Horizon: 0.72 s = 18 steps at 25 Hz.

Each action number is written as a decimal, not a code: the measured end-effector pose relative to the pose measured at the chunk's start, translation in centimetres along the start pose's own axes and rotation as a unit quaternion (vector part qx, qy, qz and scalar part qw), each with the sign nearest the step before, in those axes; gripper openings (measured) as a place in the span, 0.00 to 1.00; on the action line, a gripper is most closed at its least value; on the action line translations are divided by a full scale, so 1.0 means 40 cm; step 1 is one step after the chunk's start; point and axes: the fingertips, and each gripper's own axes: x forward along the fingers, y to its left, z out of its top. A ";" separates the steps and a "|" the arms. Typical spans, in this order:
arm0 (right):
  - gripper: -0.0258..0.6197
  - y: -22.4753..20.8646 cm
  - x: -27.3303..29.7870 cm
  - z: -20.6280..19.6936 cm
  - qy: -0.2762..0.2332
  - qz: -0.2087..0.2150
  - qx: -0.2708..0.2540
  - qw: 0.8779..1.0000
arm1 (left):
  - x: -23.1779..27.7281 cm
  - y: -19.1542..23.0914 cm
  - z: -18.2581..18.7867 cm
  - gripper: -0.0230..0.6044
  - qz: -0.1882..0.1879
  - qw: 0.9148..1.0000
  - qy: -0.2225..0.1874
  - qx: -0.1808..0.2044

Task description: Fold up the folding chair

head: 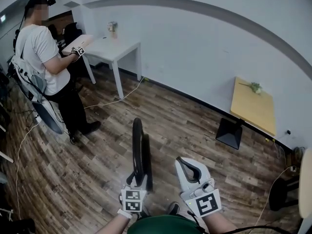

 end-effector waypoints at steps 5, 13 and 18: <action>0.05 -0.033 -0.017 -0.007 0.000 -0.002 0.005 1.000 | 0.010 -0.035 0.007 0.37 0.006 1.000 0.000 0.002; 0.05 -0.029 -0.019 -0.017 0.002 -0.002 0.007 1.000 | 0.010 -0.037 0.002 0.37 0.003 1.000 -0.002 0.005; 0.05 -0.034 -0.021 -0.027 0.006 -0.002 0.010 1.000 | 0.013 -0.048 0.003 0.37 -0.002 1.000 -0.003 0.004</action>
